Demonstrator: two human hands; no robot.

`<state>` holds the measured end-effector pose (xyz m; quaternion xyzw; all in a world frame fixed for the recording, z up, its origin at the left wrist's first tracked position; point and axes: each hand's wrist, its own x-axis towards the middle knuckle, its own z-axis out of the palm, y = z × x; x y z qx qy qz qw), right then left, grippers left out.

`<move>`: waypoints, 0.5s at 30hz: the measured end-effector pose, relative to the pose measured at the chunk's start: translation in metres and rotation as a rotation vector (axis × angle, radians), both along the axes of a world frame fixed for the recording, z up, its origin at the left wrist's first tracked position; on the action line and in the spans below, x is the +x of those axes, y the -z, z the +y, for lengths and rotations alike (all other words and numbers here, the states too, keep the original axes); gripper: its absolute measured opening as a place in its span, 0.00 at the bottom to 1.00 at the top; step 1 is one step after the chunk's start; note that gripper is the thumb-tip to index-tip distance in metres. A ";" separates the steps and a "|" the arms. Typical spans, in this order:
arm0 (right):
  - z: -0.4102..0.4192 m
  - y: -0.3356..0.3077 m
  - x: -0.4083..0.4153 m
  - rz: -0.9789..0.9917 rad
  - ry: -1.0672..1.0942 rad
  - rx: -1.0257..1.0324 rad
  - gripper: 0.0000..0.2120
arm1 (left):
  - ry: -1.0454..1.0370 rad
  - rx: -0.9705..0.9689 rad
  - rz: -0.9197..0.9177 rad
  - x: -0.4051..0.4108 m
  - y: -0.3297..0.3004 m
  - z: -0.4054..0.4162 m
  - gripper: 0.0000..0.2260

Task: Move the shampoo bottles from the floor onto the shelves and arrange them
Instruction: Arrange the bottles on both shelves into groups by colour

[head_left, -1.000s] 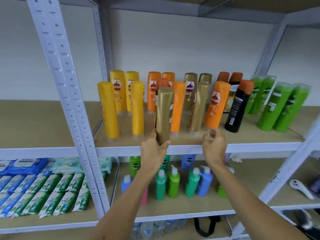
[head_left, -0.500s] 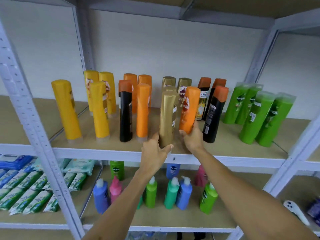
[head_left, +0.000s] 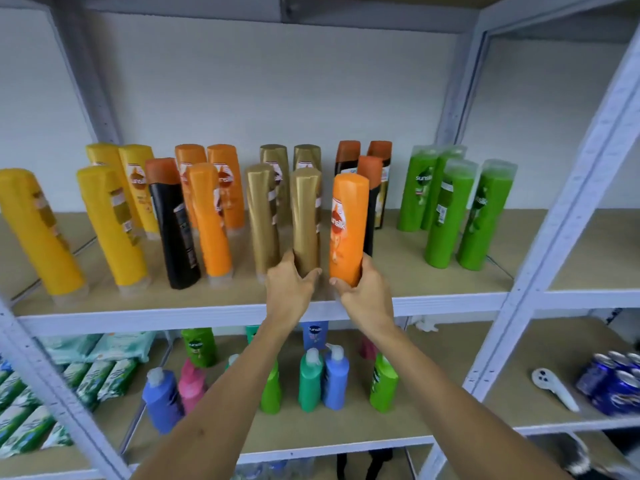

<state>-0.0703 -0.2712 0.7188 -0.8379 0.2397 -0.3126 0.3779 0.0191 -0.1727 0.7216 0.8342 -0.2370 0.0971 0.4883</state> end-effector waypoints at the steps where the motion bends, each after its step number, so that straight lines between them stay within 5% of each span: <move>1: -0.001 0.000 -0.002 0.008 -0.001 0.001 0.30 | -0.004 0.005 0.010 0.002 -0.001 -0.005 0.14; 11: -0.004 0.001 -0.007 0.010 0.011 -0.019 0.31 | -0.039 0.079 0.074 0.007 0.005 -0.015 0.11; 15: 0.007 0.001 -0.004 -0.017 -0.037 -0.012 0.28 | -0.166 -0.042 -0.012 0.005 0.021 0.021 0.11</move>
